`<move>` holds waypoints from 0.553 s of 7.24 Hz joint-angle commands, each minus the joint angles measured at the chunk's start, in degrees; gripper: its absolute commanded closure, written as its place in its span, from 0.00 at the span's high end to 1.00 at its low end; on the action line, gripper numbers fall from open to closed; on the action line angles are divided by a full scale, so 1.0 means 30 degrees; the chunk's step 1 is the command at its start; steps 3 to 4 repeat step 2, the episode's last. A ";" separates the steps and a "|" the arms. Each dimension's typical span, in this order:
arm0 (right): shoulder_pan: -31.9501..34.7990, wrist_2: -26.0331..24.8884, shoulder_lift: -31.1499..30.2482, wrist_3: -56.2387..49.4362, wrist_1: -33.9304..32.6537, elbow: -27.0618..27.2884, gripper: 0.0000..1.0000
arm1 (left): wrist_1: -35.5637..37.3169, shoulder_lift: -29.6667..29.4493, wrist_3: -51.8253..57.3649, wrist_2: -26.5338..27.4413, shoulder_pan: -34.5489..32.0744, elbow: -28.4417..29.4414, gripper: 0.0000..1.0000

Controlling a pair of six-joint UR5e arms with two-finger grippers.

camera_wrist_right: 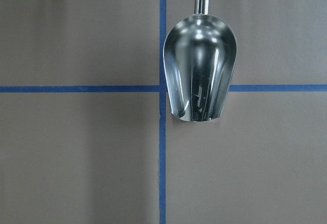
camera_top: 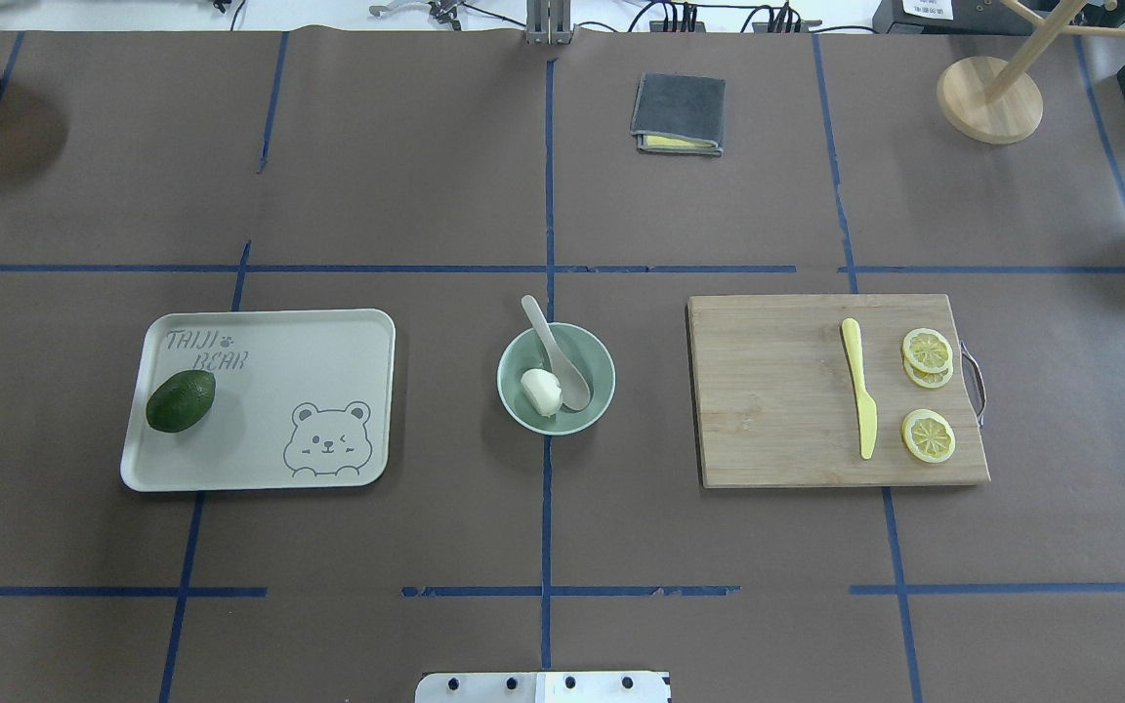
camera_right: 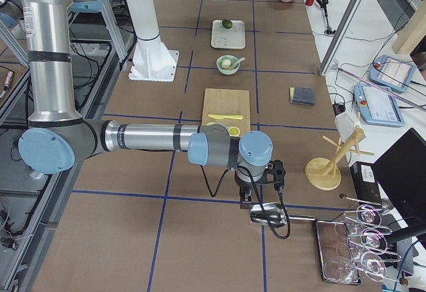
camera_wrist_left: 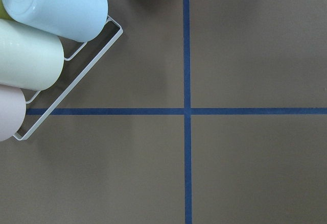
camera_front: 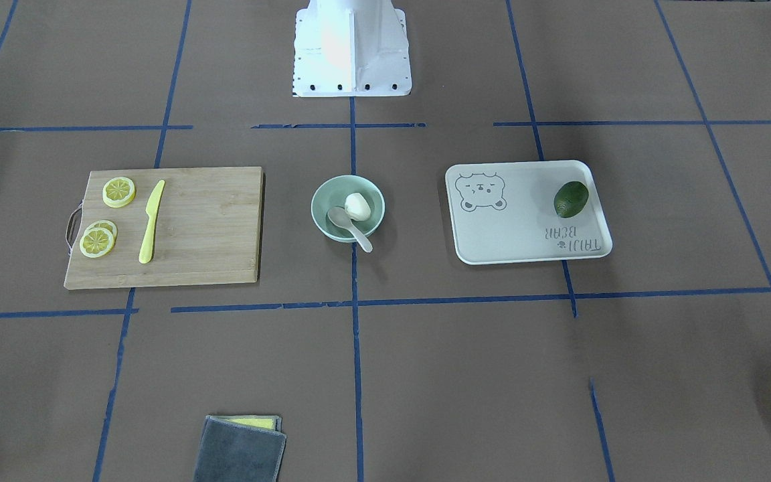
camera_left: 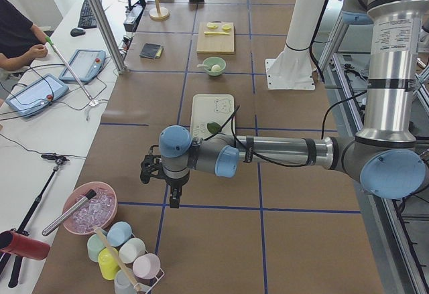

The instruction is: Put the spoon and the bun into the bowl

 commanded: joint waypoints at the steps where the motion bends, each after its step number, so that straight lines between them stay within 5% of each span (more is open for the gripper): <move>1: 0.0001 0.0000 0.0000 0.0029 0.0009 0.0130 1.00 | -0.0029 0.0000 0.0000 0.0000 0.0000 0.0040 1.00; 4: 0.0001 0.0000 0.0000 0.0000 -0.0020 0.0102 1.00 | -0.0029 0.0000 0.0000 0.0000 0.0000 0.0040 1.00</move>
